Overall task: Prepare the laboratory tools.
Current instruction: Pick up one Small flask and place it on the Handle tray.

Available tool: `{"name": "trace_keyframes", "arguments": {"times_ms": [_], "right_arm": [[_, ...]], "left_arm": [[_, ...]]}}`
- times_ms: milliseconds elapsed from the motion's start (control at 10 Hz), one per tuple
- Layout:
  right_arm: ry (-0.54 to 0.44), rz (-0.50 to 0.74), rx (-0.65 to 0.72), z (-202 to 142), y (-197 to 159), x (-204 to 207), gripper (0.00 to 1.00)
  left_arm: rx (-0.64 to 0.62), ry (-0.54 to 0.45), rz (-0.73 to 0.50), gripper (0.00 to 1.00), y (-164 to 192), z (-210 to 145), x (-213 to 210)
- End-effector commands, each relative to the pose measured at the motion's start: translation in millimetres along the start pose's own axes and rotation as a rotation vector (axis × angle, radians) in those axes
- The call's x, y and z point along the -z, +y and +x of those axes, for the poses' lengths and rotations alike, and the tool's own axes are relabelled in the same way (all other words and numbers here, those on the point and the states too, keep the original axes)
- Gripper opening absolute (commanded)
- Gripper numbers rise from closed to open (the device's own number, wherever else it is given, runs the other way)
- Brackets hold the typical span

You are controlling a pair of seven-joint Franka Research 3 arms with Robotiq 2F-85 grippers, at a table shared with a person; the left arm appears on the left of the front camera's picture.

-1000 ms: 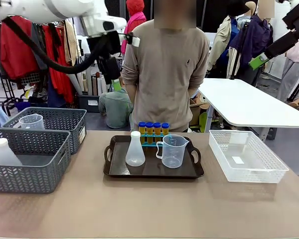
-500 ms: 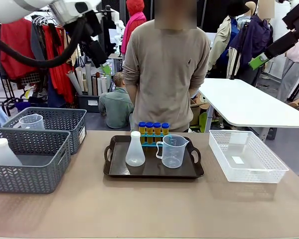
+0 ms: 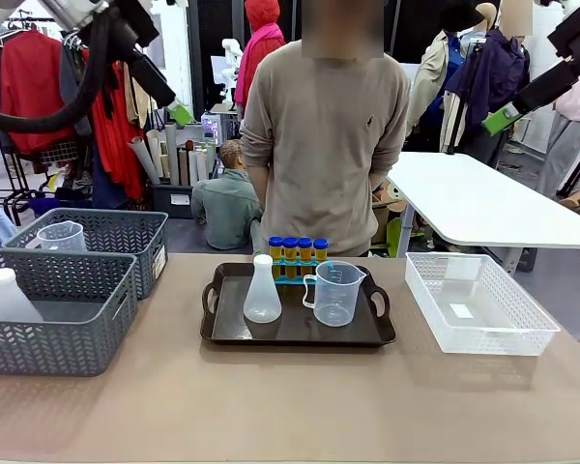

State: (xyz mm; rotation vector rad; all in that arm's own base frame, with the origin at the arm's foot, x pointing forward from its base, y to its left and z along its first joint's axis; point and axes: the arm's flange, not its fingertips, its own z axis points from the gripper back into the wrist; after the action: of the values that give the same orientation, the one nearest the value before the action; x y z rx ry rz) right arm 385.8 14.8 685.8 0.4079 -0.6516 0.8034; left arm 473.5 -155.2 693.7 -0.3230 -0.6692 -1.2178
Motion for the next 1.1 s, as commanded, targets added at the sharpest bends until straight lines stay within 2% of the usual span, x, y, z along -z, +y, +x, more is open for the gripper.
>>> {"name": "trace_keyframes", "arguments": {"times_ms": [0, 400, 1000], "right_arm": [[-0.008, 0.008, 0.007, 1.6, 0.8, -0.5, 1.0], [-0.008, 0.008, 0.007, 1.6, 0.8, -0.5, 1.0], [-0.008, 0.008, 0.007, 1.6, 0.8, -0.5, 1.0]], "left_arm": [[0.024, -0.08, -0.008, 1.0, -6.6, -13.8, -1.8], [0.063, -0.123, 0.003, 1.0, -6.0, -1.1, -6.3], [0.084, -0.083, 0.039, 1.0, -11.8, 8.1, -11.4]]}}
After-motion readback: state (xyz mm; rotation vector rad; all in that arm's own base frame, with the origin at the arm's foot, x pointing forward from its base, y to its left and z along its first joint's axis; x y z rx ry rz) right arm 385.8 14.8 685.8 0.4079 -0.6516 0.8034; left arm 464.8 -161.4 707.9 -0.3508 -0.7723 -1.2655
